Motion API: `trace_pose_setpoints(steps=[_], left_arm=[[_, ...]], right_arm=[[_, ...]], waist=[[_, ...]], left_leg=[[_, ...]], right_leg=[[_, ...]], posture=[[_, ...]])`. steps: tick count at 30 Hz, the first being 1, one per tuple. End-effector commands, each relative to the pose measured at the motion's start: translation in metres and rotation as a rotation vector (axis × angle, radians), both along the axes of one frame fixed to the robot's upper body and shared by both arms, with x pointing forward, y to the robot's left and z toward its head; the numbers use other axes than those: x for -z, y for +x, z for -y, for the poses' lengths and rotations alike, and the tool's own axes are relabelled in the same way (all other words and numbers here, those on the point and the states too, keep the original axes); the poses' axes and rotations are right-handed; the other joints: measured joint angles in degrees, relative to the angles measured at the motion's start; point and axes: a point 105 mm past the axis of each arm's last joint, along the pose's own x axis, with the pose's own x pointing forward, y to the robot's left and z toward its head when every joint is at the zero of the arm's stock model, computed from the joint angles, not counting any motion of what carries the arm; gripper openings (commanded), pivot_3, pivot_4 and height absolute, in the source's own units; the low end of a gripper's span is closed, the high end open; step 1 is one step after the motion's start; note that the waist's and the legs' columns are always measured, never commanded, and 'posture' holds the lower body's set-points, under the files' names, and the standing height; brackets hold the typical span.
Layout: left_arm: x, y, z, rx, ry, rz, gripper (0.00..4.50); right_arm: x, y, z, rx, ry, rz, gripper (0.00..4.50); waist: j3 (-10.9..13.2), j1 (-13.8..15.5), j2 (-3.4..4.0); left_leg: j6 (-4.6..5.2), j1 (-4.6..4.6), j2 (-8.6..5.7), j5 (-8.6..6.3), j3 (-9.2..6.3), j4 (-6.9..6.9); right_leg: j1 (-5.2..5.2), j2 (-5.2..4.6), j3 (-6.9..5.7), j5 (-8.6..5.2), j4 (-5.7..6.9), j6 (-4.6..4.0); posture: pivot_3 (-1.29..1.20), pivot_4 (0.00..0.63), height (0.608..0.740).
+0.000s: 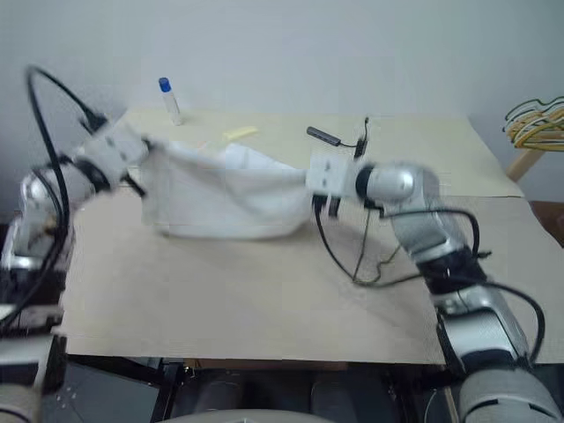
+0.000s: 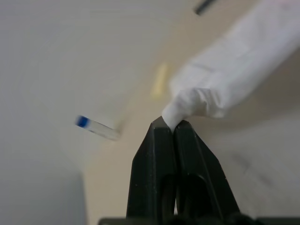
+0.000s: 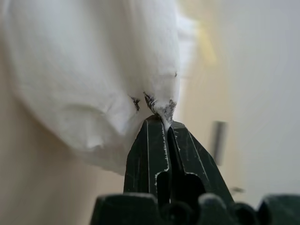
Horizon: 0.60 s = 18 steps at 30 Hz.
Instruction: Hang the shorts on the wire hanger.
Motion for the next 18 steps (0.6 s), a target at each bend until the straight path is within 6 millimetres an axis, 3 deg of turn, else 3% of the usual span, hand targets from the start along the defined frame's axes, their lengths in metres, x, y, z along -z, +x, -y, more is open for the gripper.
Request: trace_pose_setpoints(steps=[1,3,4,6,9,11,15,18], left_arm=[[-0.104,-0.014,-0.025,-0.174,-0.203,0.46,0.0],[-0.138,-0.038,-0.027,-0.114,-0.306,0.63,0.0],[-0.145,-0.049,-0.027,-0.077,-0.308,0.68,0.0],[-0.138,-0.061,-0.024,0.016,-0.248,0.666,0.0],[-0.086,-0.066,-0.015,0.166,-0.125,0.435,0.0],[-0.033,-0.075,-0.007,0.276,-0.006,0.198,0.0],[0.086,-0.123,-0.001,0.468,0.219,-0.363,0.0],[0.134,-0.154,-0.008,0.499,0.313,-0.625,0.0]], right_arm=[[-0.107,0.021,0.039,0.321,0.235,0.518,0.07],[-0.135,0.007,0.041,0.312,0.313,0.688,0.07],[-0.14,-0.001,0.038,0.281,0.32,0.747,0.07],[-0.13,-0.012,0.025,0.165,0.296,0.764,0.07],[-0.077,-0.019,0.006,0.006,0.096,0.632,0.07],[-0.028,-0.027,-0.003,-0.103,-0.039,0.468,0.07],[0.071,-0.057,-0.004,-0.294,-0.283,0.12,0.07],[0.109,-0.074,-0.005,-0.374,-0.344,-0.004,0.07]], waist=[[0.0,-0.8,-0.06],[-0.1,-1.4,-0.11],[-0.2,-1.7,-0.1],[-0.5,-2.5,-0.11],[-0.8,-4.0,-0.07],[-0.8,-4.5,-0.02],[-0.5,-5.4,0.09],[-0.4,-5.4,0.18]], left_leg=[[-0.27,-0.43,-0.03,0.16,0.0,0.05],[-1.14,-1.57,-0.04,0.68,-0.03,0.07],[-1.16,-1.65,-0.06,0.69,0.04,0.01],[-0.99,-1.57,-0.06,0.57,0.07,-0.12],[-0.59,-1.18,-0.1,0.34,0.15,-0.24],[-0.18,-0.7,-0.11,0.11,0.14,-0.24],[-0.14,0.07,0.01,0.09,0.18,-0.16],[-0.12,0.71,0.11,0.08,0.16,-0.18]], right_leg=[[-0.48,-0.06,0.04,0.0,0.34,0.0],[-1.77,-0.1,0.08,0.06,0.69,0.0],[-2.01,-0.13,0.15,0.06,0.99,0.0],[-2.07,-0.17,0.08,0.06,1.11,0.01],[-1.69,-0.18,0.13,0.05,0.98,0.02],[-0.96,-0.17,0.1,0.0,0.25,0.07],[0.01,-0.03,0.17,-0.04,-0.03,0.01],[0.61,0.1,0.13,-0.1,-0.05,-0.1]], posture=[[-0.01,0.0,0.74],[-0.02,0.0,0.74],[-0.02,0.0,0.74],[-0.02,0.0,0.74],[-0.01,0.0,0.74],[-0.01,0.0,0.74],[-0.01,0.0,0.74],[0.0,0.0,0.74]])
